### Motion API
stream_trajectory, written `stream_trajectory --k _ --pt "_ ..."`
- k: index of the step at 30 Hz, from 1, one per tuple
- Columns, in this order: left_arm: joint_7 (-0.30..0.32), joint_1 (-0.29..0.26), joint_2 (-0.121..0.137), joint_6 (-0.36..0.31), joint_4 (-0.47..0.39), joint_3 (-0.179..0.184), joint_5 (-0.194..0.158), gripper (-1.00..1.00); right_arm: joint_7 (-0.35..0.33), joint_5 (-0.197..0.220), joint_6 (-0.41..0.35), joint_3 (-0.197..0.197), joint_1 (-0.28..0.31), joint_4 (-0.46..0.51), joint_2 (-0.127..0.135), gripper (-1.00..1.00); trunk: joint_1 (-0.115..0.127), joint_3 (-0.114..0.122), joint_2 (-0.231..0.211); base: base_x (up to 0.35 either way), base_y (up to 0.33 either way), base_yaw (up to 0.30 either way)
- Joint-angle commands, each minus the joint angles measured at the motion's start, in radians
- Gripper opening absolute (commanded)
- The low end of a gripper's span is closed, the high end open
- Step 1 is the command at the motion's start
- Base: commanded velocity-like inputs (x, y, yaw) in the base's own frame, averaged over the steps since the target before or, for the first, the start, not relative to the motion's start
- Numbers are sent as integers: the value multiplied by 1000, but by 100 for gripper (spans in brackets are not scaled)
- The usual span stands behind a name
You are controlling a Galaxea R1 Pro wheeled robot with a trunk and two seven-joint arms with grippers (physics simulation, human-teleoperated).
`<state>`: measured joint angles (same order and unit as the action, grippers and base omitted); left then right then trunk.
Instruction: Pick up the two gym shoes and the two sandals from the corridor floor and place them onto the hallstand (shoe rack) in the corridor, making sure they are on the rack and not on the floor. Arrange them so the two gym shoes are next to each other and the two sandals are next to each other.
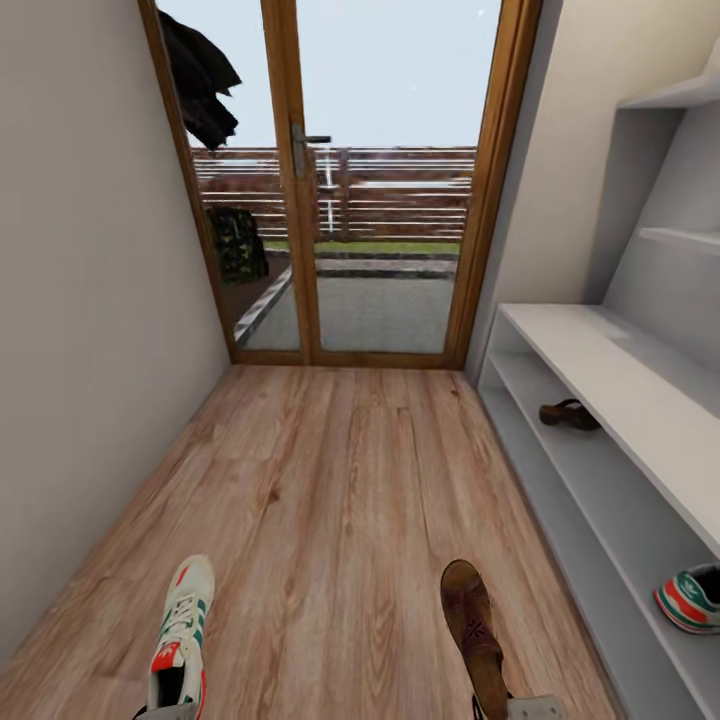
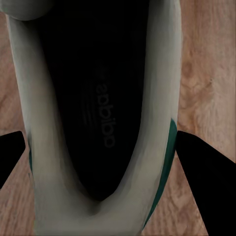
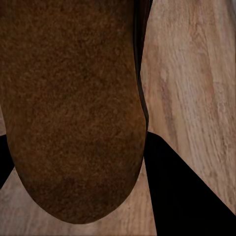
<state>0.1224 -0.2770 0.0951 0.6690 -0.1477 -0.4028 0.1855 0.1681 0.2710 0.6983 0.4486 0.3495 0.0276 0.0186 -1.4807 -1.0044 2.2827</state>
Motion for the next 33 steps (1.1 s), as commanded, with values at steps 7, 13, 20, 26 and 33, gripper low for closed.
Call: stream_trajectory --k 7,13,20,26,33 --pt "5 -1 0 3 1 -10 6 -100 4 11 4 5 0 65 -23 -100 0 -1 0 337 -59 0" --pt "5 -1 0 3 0 -11 4 -100 0 3 4 8 0 72 -15 -100 0 -1 0 321 81 0" --pt "5 0 0 3 0 -11 3 -100 -1 -1 4 10 0 71 -13 -100 0 -1 0 293 186 0" --pt "5 0 0 2 2 -10 3 -100 0 2 4 9 0 71 -13 -100 0 -1 0 288 202 0" --pt "5 -1 0 1 1 -10 3 -100 5 10 3 5 0 73 -15 -100 0 -1 0 287 203 -14"
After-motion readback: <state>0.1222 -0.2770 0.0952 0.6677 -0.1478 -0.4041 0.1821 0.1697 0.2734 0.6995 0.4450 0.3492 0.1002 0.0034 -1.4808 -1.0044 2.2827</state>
